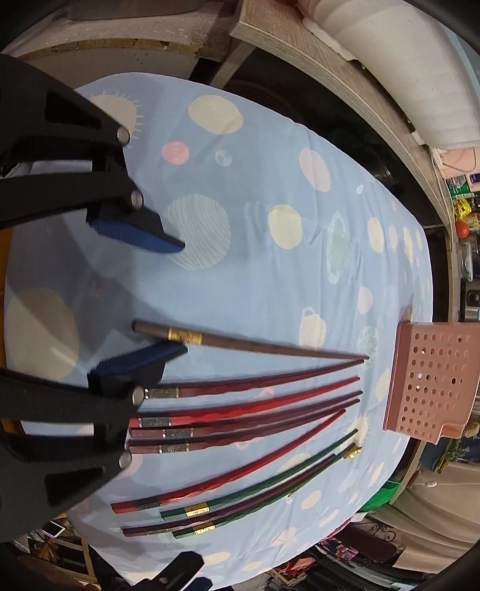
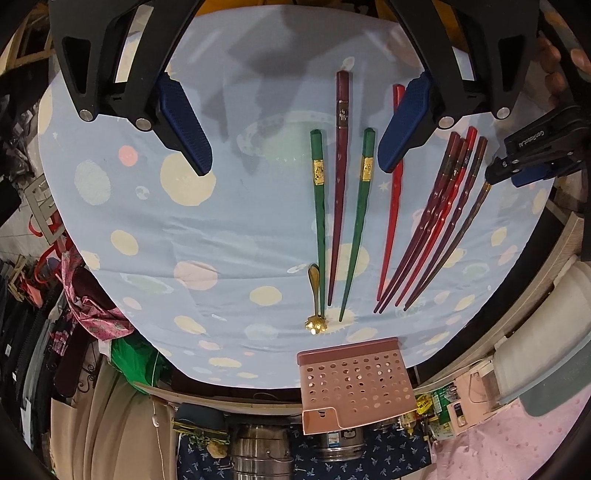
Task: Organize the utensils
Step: 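Grasp the brown wooden chopstick with the left tool while the right tool grasps the gold spoon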
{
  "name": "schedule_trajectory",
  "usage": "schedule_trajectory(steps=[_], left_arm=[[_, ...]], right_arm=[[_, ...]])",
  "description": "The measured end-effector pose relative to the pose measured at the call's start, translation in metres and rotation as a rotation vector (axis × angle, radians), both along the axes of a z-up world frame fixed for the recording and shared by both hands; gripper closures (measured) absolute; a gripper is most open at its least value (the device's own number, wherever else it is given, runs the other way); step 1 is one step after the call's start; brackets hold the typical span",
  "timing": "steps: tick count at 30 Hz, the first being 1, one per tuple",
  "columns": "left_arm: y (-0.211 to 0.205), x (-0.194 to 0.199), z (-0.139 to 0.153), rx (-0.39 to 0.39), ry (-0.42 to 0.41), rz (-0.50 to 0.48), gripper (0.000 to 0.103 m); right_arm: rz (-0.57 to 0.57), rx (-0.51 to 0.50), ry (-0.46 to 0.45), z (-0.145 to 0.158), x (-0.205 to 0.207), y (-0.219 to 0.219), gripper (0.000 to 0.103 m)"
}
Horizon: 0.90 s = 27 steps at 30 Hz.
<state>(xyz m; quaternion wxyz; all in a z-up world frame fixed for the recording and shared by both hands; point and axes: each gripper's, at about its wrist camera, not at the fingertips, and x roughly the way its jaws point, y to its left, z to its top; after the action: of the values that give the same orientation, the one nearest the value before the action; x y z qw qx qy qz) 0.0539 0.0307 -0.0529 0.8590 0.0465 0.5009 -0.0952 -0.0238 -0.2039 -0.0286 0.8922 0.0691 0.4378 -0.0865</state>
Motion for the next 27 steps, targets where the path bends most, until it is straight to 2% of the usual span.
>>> schedule_trajectory(steps=[2,4,5,9,13,18,27], left_arm=[[-0.003,0.003,0.001,0.002,-0.001,-0.011,0.079],[-0.006,0.008,0.001,0.002,0.002,-0.019,0.087],[-0.007,0.010,0.002,0.001,0.004,-0.021,0.088],[-0.010,0.015,0.001,0.004,0.003,-0.021,0.087],[-0.011,0.016,0.001,0.006,0.001,-0.020,0.087],[-0.012,0.017,0.002,0.012,-0.002,-0.018,0.087],[-0.013,0.022,0.002,0.012,0.006,-0.015,0.087]], right_arm=[[0.006,0.023,-0.008,0.000,0.009,-0.004,0.027],[0.007,0.039,-0.015,-0.001,0.023,-0.009,0.037],[0.008,0.054,-0.019,-0.002,0.030,-0.012,0.040],[0.000,0.133,-0.035,-0.006,0.064,-0.026,0.063],[-0.003,0.148,-0.022,-0.015,0.092,-0.032,0.073],[0.015,0.158,0.004,-0.026,0.111,-0.030,0.080],[0.036,0.139,-0.004,-0.029,0.121,-0.028,0.087]])
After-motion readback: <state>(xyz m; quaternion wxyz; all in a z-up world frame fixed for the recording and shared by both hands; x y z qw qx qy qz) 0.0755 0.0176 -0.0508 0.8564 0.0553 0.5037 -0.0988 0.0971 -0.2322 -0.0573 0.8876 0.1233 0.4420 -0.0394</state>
